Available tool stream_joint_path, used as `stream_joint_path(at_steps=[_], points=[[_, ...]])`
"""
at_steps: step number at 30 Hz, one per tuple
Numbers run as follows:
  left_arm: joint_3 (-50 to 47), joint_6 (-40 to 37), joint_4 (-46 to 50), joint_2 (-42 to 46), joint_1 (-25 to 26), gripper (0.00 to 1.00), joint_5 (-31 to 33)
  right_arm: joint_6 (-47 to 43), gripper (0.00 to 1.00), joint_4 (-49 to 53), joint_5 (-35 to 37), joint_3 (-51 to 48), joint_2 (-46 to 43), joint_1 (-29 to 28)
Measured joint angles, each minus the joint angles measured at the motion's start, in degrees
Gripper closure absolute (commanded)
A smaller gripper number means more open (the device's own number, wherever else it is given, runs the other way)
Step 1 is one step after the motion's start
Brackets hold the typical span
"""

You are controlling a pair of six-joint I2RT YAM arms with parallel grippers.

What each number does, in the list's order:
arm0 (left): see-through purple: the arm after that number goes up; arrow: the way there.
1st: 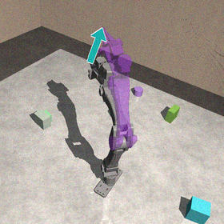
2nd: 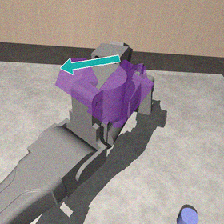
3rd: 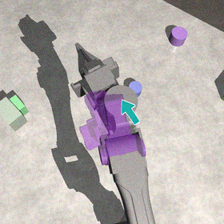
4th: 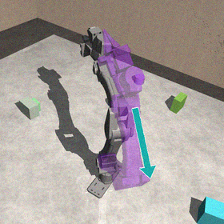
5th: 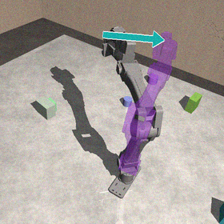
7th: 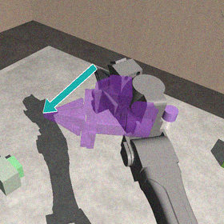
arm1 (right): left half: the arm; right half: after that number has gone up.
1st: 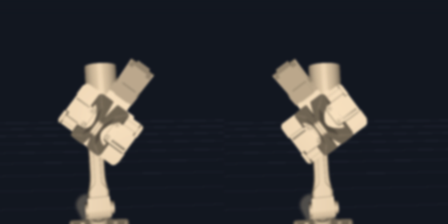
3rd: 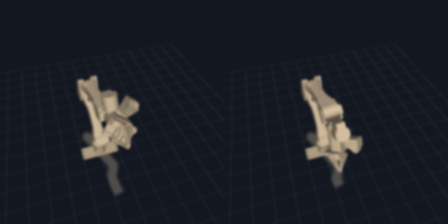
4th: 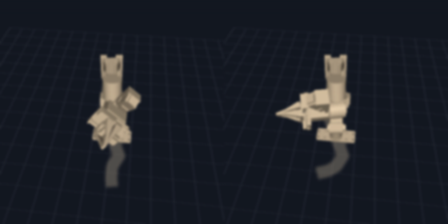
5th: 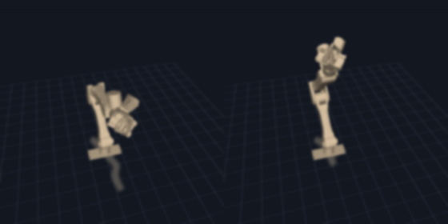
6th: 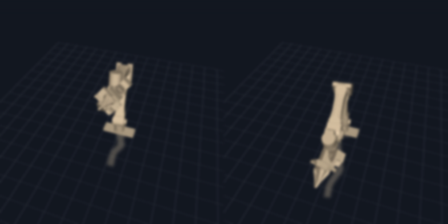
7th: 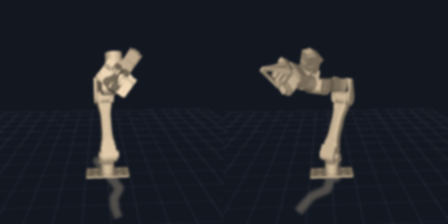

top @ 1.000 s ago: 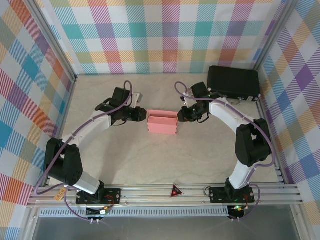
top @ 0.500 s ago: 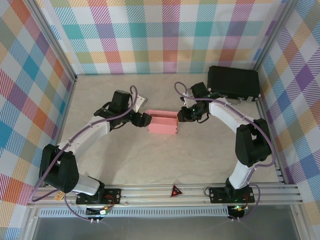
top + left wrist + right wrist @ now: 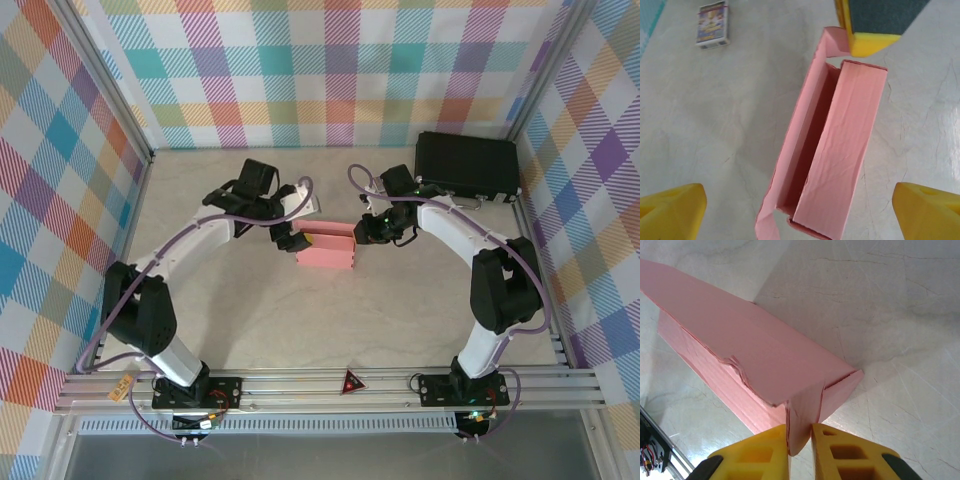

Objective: Fold the paper box

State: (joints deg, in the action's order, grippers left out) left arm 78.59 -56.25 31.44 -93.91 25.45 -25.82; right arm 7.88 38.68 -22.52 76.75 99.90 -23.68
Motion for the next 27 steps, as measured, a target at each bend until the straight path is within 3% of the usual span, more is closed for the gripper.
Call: stream_joint_path(at_steps=[10, 17, 27], points=[[8.98, -9.16, 11.06, -10.23, 2.86, 0.03, 1.88, 0.00, 0.81, 0.00, 0.00, 0.00, 0.00, -0.04], [9.09, -10.86, 9.99, -12.17, 4.11, 0.04, 6.34, 0.02, 0.81, 0.00, 0.02, 0.00, 0.00, -0.04], [8.24, -11.76, 8.90, -13.62, 6.56, 0.16, 10.38, 0.00, 0.81, 0.00, 0.02, 0.00, 0.00, -0.04]])
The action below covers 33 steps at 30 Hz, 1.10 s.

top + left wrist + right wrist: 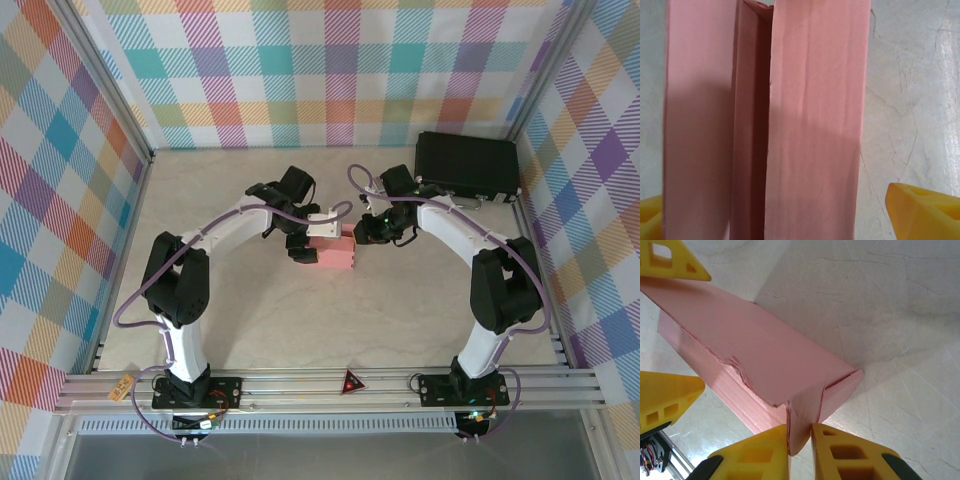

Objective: Fold the paper box

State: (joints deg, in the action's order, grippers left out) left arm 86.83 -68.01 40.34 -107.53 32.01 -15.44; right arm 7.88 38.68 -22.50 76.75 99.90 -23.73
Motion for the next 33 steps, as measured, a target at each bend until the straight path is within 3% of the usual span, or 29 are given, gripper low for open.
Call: stream_joint_path(at_steps=[5, 11, 14, 33], points=[[-1.81, 1.01, -1.77, 0.00, 0.83, 0.39, 1.57, 0.02, 0.81, 0.00, 0.00, 0.00, 0.00, 0.00], [-2.16, 2.62, -3.17, 0.00, 1.81, 0.41, 3.85, 0.04, 0.81, 0.02, -0.02, 0.26, 0.00, 0.00], [-2.73, 2.97, -4.07, 0.02, 1.90, 0.51, 4.22, 0.07, 0.82, 0.02, -0.04, 0.48, 0.00, 0.00], [-3.19, 3.82, -5.42, 0.17, 2.43, 0.49, 6.01, 0.28, 0.86, 0.04, -0.48, 1.68, 0.02, 0.00]])
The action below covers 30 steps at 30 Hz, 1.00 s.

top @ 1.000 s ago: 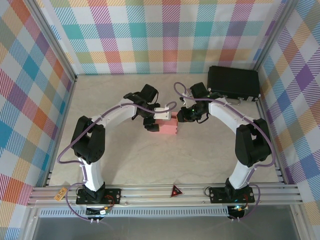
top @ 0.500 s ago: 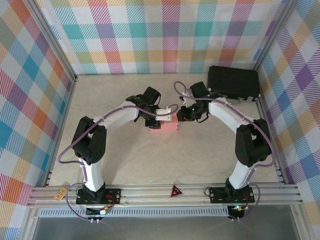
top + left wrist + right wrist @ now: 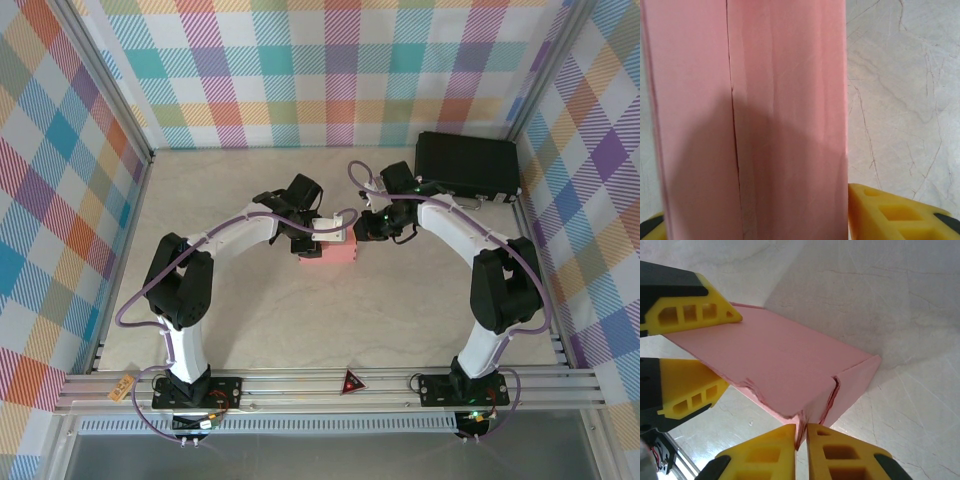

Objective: Fold the paper box

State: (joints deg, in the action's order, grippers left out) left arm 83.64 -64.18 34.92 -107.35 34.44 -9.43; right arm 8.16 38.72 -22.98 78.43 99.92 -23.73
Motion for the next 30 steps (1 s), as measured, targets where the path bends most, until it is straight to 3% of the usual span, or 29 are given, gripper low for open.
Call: stream_joint_path(at_steps=[24, 30], points=[[-0.63, 0.09, -1.01, 0.02, 0.04, 0.48, 1.42, 0.00, 0.90, 0.15, 0.09, 0.92, 0.98, 0.00], [-0.63, 0.24, -0.96, 0.04, 0.04, 0.37, 1.40, 0.00, 0.91, 0.11, 0.90, 0.92, 1.07, 0.00]])
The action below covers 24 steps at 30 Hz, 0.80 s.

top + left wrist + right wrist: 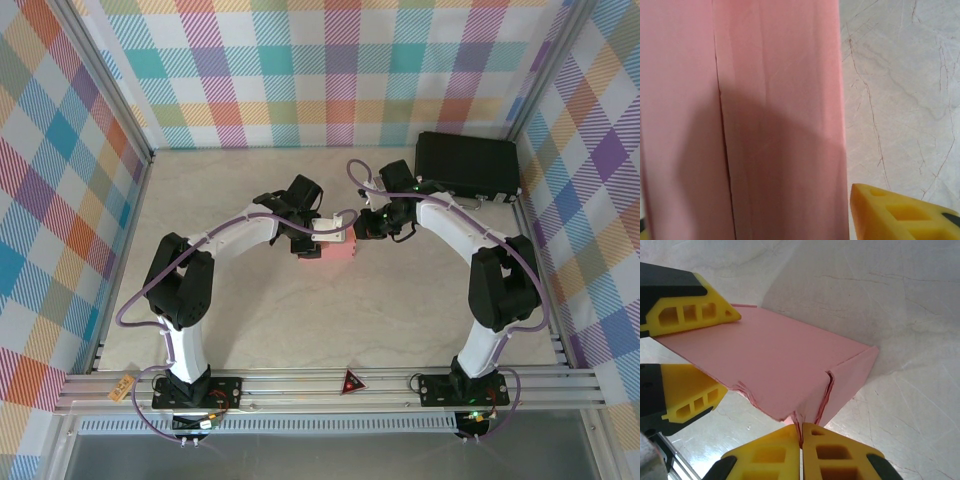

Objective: Fold the paper box

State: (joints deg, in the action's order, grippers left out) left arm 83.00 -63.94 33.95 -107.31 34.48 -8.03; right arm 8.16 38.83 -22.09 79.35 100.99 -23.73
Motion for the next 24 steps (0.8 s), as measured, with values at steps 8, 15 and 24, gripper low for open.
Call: stream_joint_path(at_steps=[8, 15, 24], points=[[0.00, 0.20, 0.13, 2.01, 0.00, 0.20, -0.92, 0.00, 0.91, 0.00, 0.57, 0.00, 0.31, 0.00], [0.00, 1.88, -0.07, 6.51, 0.00, 0.13, -2.29, 0.00, 0.91, 0.04, 0.66, 0.17, 0.35, 0.00], [-3.32, 22.32, -6.36, 17.70, -1.16, 0.10, -1.68, 0.00, 0.91, 0.09, 0.68, 0.48, 0.59, 0.00]])
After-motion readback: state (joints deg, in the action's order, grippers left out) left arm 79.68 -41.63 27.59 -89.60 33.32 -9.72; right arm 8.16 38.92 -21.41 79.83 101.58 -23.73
